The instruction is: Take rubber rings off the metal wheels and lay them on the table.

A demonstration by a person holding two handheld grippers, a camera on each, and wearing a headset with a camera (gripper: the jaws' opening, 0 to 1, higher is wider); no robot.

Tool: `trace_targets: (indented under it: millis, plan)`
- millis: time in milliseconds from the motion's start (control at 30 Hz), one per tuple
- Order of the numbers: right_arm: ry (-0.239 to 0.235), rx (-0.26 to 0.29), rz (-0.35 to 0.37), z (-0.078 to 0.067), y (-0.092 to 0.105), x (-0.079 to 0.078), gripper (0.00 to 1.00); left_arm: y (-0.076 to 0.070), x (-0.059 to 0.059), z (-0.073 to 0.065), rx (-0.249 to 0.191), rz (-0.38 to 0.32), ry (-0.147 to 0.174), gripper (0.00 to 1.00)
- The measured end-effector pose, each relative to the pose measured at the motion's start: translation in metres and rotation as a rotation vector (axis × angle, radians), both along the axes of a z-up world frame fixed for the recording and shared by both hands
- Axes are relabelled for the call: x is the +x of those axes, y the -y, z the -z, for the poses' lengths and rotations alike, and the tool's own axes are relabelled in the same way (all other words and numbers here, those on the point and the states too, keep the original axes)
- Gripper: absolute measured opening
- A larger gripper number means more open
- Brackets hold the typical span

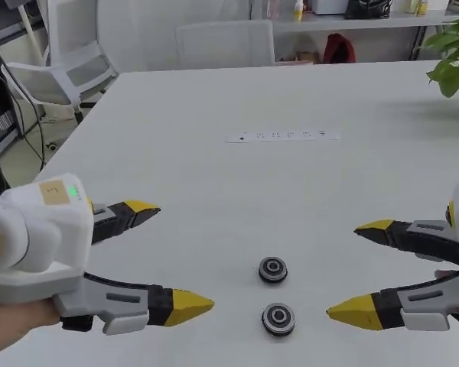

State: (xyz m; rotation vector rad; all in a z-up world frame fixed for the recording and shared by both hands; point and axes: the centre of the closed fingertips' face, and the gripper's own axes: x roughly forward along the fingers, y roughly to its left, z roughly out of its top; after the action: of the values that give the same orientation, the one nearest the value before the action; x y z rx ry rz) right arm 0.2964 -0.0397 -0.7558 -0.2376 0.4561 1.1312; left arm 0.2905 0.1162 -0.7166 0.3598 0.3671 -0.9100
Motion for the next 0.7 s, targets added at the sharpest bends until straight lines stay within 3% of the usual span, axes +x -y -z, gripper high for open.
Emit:
trace_targets:
  millis: [700]
  plan:
    - [-0.026,-0.002,-0.051,0.013,-0.007,0.007,0.76,0.011,0.017,0.012,0.008,0.034,-0.023,0.83]
